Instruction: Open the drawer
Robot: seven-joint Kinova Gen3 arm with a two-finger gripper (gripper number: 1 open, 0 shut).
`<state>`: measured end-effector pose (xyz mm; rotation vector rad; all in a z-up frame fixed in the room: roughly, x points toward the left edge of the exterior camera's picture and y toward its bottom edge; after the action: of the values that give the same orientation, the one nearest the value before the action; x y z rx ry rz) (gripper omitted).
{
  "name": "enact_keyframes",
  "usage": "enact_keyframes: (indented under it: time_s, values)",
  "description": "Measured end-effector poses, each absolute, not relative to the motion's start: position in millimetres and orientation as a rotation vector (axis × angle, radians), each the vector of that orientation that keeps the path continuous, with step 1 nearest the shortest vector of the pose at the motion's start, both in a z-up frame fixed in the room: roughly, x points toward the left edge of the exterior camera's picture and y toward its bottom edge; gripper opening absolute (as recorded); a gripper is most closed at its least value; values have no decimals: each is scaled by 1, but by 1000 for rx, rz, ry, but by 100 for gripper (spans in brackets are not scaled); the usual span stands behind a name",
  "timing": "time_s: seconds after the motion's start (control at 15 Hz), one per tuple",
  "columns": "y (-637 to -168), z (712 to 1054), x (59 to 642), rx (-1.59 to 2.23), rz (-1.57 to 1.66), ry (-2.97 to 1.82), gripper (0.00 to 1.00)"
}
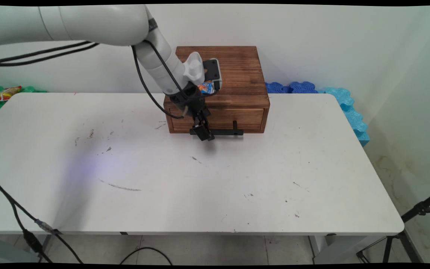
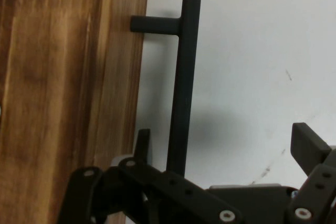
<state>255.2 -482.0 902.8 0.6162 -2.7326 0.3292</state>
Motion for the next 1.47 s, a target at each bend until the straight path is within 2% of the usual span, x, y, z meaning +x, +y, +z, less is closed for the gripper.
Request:
enact_keyframes:
  time_s: [0.6, 1.47]
  values:
    - [-490, 867, 246, 616, 313, -2760, 100]
    - [-498, 837, 235, 596, 297, -2766, 100]
